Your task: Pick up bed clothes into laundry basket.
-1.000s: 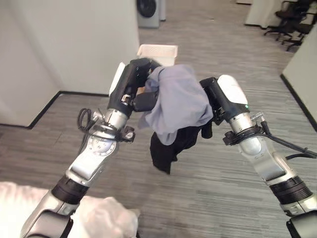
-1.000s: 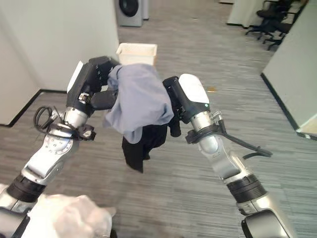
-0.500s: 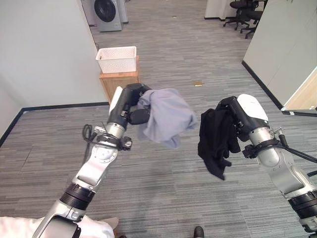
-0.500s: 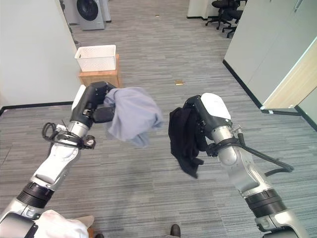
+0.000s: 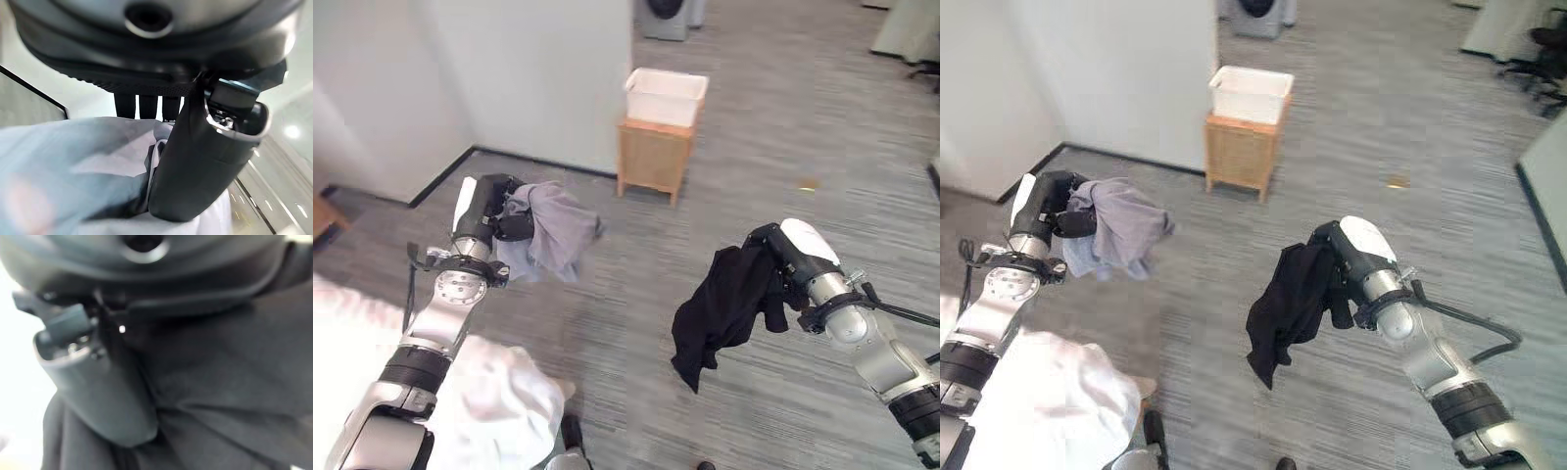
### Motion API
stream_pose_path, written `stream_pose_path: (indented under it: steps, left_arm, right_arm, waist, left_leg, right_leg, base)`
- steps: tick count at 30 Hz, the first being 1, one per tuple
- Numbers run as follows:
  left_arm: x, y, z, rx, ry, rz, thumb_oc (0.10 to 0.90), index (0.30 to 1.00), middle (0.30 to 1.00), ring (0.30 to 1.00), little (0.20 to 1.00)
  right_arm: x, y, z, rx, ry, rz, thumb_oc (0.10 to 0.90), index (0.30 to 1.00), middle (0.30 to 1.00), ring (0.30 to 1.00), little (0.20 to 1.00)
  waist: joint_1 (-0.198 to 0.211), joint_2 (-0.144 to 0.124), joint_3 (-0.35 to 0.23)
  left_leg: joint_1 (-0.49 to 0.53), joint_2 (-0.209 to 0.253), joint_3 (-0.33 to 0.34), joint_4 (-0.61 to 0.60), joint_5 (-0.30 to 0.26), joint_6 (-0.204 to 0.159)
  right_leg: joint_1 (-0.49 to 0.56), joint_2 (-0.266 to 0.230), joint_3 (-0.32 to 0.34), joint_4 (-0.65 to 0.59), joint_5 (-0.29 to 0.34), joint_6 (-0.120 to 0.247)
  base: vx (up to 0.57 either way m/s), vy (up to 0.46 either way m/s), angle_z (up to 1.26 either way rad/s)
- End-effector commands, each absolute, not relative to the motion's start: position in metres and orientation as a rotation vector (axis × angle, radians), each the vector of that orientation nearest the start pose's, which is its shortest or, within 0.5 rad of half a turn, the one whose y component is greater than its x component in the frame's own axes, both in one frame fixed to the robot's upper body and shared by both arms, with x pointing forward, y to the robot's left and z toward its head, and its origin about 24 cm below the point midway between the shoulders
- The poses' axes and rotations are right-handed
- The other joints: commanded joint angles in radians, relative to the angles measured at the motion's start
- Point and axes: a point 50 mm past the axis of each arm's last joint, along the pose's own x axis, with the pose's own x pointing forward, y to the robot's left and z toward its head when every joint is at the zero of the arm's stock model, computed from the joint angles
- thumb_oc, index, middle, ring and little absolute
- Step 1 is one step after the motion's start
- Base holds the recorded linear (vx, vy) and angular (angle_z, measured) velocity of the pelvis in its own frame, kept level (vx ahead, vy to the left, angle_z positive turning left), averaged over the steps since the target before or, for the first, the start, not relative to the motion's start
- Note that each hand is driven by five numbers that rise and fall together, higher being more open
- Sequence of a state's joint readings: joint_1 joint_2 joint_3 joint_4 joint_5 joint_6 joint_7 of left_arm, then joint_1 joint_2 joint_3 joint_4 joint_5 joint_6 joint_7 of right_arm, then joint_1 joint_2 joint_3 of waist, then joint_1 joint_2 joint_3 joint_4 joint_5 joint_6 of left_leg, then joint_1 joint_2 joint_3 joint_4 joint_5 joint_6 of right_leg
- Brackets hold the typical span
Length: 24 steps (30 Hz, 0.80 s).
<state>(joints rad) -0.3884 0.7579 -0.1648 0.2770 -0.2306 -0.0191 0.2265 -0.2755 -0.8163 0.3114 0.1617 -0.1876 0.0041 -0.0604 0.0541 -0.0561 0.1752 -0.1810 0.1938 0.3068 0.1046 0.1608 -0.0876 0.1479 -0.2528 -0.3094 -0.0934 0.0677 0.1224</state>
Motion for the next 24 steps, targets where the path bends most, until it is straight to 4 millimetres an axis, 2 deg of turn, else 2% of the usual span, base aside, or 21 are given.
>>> stream_pose_path:
  steps: [1, 2, 3, 4, 5, 7, 9, 11, 13, 14, 15, 16, 17, 18, 19, 20, 21, 24]
  left_arm:
    - [0.301, 0.253, 0.216, 0.609, -0.553, 0.152, 0.4, 0.3, 0.3, 0.3, 0.3]
    - [0.299, 0.252, 0.218, 0.614, -0.564, 0.142, 0.4, 0.3, 0.3, 0.3, 0.3]
    - [0.298, 0.25, 0.22, 0.607, -0.573, 0.135, 0.4, 0.3, 0.3, 0.3, 0.3]
    - [0.299, 0.247, 0.219, 0.589, -0.574, 0.13, 0.4, 0.3, 0.3, 0.3, 0.3]
    - [0.302, 0.245, 0.22, 0.584, -0.572, 0.12, 0.4, 0.3, 0.3, 0.3, 0.3]
    - [0.306, 0.237, 0.223, 0.575, -0.581, 0.097, 0.4, 0.3, 0.3, 0.3, 0.3]
    - [0.309, 0.226, 0.224, 0.553, -0.595, 0.066, 0.4, 0.3, 0.3, 0.3, 0.3]
    - [0.313, 0.212, 0.22, 0.513, -0.601, 0.026, 0.4, 0.3, 0.3, 0.3, 0.3]
    - [0.316, 0.197, 0.215, 0.476, -0.597, -0.02, 0.4, 0.3, 0.3, 0.3, 0.3]
    - [0.318, 0.188, 0.212, 0.456, -0.593, -0.043, 0.4, 0.3, 0.3, 0.3, 0.3]
    - [0.318, 0.188, 0.212, 0.456, -0.593, -0.043, 0.4, 0.3, 0.3, 0.3, 0.3]
    - [0.32, 0.18, 0.208, 0.434, -0.588, -0.06, 0.4, 0.3, 0.3, 0.3, 0.3]
    - [0.323, 0.172, 0.203, 0.406, -0.576, -0.082, 0.4, 0.3, 0.3, 0.3, 0.3]
    - [0.324, 0.169, 0.202, 0.401, -0.572, -0.086, 0.4, 0.3, 0.3, 0.3, 0.3]
    - [0.325, 0.168, 0.202, 0.401, -0.571, -0.088, 0.4, 0.3, 0.3, 0.3, 0.3]
    - [0.328, 0.167, 0.206, 0.406, -0.581, -0.078, 0.4, 0.3, 0.3, 0.3, 0.3]
    - [0.329, 0.167, 0.206, 0.411, -0.582, -0.073, 0.4, 0.3, 0.3, 0.3, 0.3]
    - [0.328, 0.176, 0.203, 0.433, -0.57, -0.054, 0.4, 0.3, 0.3, 0.3, 0.3]
  right_arm:
    - [0.313, -0.237, 0.189, -1.135, -0.392, 0.029, 0.4, 0.3, 0.3, 0.3, 0.3]
    - [0.313, -0.233, 0.184, -1.118, -0.389, 0.035, 0.4, 0.3, 0.3, 0.3, 0.3]
    - [0.313, -0.229, 0.179, -1.099, -0.39, 0.041, 0.4, 0.3, 0.3, 0.3, 0.3]
    - [0.314, -0.224, 0.173, -1.074, -0.38, 0.049, 0.4, 0.3, 0.3, 0.3, 0.3]
    - [0.316, -0.22, 0.171, -1.062, -0.383, 0.047, 0.4, 0.3, 0.3, 0.3, 0.3]
    - [0.319, -0.21, 0.178, -1.05, -0.431, 0.039, 0.4, 0.3, 0.3, 0.3, 0.3]
    - [0.318, -0.21, 0.181, -1.029, -0.455, 0.011, 0.4, 0.3, 0.3, 0.3, 0.3]
    - [0.317, -0.215, 0.184, -1.01, -0.469, -0.042, 0.4, 0.3, 0.3, 0.3, 0.3]
    - [0.316, -0.218, 0.184, -0.979, -0.475, -0.08, 0.4, 0.3, 0.3, 0.3, 0.3]
    - [0.315, -0.219, 0.183, -0.961, -0.473, -0.095, 0.4, 0.3, 0.3, 0.3, 0.3]
    - [0.315, -0.22, 0.183, -0.961, -0.473, -0.096, 0.4, 0.3, 0.3, 0.3, 0.3]
    - [0.314, -0.221, 0.181, -0.947, -0.47, -0.109, 0.4, 0.3, 0.3, 0.3, 0.3]
    - [0.312, -0.225, 0.179, -0.937, -0.458, -0.121, 0.4, 0.3, 0.3, 0.3, 0.3]
    - [0.311, -0.228, 0.176, -0.934, -0.447, -0.133, 0.4, 0.3, 0.3, 0.3, 0.3]
    - [0.311, -0.228, 0.176, -0.934, -0.445, -0.135, 0.4, 0.3, 0.3, 0.3, 0.3]
    - [0.309, -0.231, 0.177, -0.922, -0.45, -0.153, 0.4, 0.3, 0.3, 0.3, 0.3]
    - [0.307, -0.232, 0.176, -0.923, -0.448, -0.159, 0.4, 0.3, 0.3, 0.3, 0.3]
    - [0.303, -0.235, 0.171, -0.933, -0.427, -0.152, 0.4, 0.3, 0.3, 0.3, 0.3]
  waist:
    - [0.057, 0.103, -0.129]
    - [0.07, 0.082, -0.132]
    - [0.079, 0.053, -0.132]
    - [0.078, 0.043, -0.12]
    - [0.071, 0.038, -0.105]
    - [0.045, 0.042, -0.077]
    - [-0.007, 0.051, -0.042]
    - [-0.042, 0.065, -0.008]
    - [-0.065, 0.07, 0.013]
    - [-0.077, 0.066, 0.019]
    - [-0.077, 0.067, 0.02]
    - [-0.094, 0.061, 0.026]
    - [-0.115, 0.053, 0.026]
    - [-0.128, 0.043, 0.028]
    - [-0.126, 0.048, 0.026]
    - [-0.139, 0.046, 0.03]
    - [-0.143, 0.054, 0.03]
    - [-0.156, 0.056, 0.016]
  left_leg:
    - [-0.105, 0.043, 0.036, -0.192, 0.127, -0.062]
    - [-0.096, 0.033, 0.041, -0.187, 0.123, -0.046]
    - [-0.075, 0.012, 0.044, -0.179, 0.09, -0.036]
    - [-0.059, -0.003, 0.053, -0.175, 0.074, -0.018]
    - [-0.047, -0.011, 0.065, -0.175, 0.061, -0.003]
    - [-0.006, -0.022, 0.092, -0.181, 0.017, 0.024]
    - [0.038, -0.042, 0.094, -0.191, -0.018, 0.046]
    - [0.081, -0.056, 0.09, -0.192, -0.052, 0.049]
    - [0.139, -0.064, 0.086, -0.192, -0.095, 0.051]
    - [0.162, -0.072, 0.08, -0.192, -0.117, 0.051]
    - [0.163, -0.072, 0.079, -0.192, -0.117, 0.051]
    - [0.189, -0.081, 0.072, -0.192, -0.142, 0.051]
    - [0.226, -0.089, 0.063, -0.192, -0.175, 0.042]
    - [0.247, -0.097, 0.063, -0.192, -0.181, 0.038]
    - [0.25, -0.094, 0.061, -0.192, -0.19, 0.037]
    - [0.291, -0.088, 0.06, -0.192, -0.213, 0.024]
    - [0.32, -0.074, 0.058, -0.192, -0.234, 0.014]
    - [0.408, -0.065, 0.061, -0.192, -0.277, -0.002]
  right_leg:
    - [0.162, -0.016, 0.016, 0.006, -0.131, 0.103]
    - [0.175, -0.036, 0.017, 0.006, -0.087, 0.106]
    - [0.19, -0.071, 0.019, 0.033, -0.043, 0.116]
    - [0.162, -0.092, 0.018, 0.101, 0.0, 0.12]
    - [0.12, -0.109, 0.026, 0.193, 0.058, 0.115]
    - [0.016, -0.12, 0.01, 0.339, 0.12, 0.103]
    - [-0.141, -0.047, 0.047, 0.483, 0.068, 0.084]
    - [-0.233, 0.012, 0.039, 0.525, -0.037, 0.074]
    - [-0.269, 0.043, -0.007, 0.48, -0.107, 0.042]
    - [-0.277, 0.058, -0.015, 0.434, -0.115, 0.032]
    - [-0.275, 0.058, -0.016, 0.433, -0.115, 0.032]
    - [-0.303, 0.082, -0.009, 0.38, -0.098, 0.029]
    - [-0.311, 0.113, 0.007, 0.239, -0.059, 0.036]
    - [-0.342, 0.112, 0.01, 0.193, -0.018, 0.037]
    - [-0.328, 0.119, 0.011, 0.169, -0.01, 0.043]
    - [-0.376, 0.091, -0.002, 0.087, 0.056, 0.064]
    - [-0.388, 0.074, -0.019, 0.038, 0.087, 0.084]
    - [-0.422, 0.013, -0.044, 0.016, 0.134, 0.1]
  base:
    - [0.6, 0.243, -0.22]
    - [0.61, 0.213, -0.16]
    - [0.55, 0.196, -0.09]
    - [0.46, 0.218, -0.04]
    - [0.32, 0.243, -0.05]
    - [0.29, 0.296, -0.16]
    - [0.28, 0.311, -0.34]
    - [0.28, 0.209, -0.2]
    - [0.35, 0.082, 0.15]
    - [0.26, 0.013, 0.18]
    - [0.27, -0.017, 0.15]
    - [0.38, -0.083, 0.16]
    - [0.51, -0.148, 0.17]
    - [0.4, -0.116, 0.14]
    - [0.39, -0.181, 0.11]
    - [0.44, -0.173, 0.16]
    - [0.57, -0.257, 0.11]
    - [0.5, -0.22, 0.1]
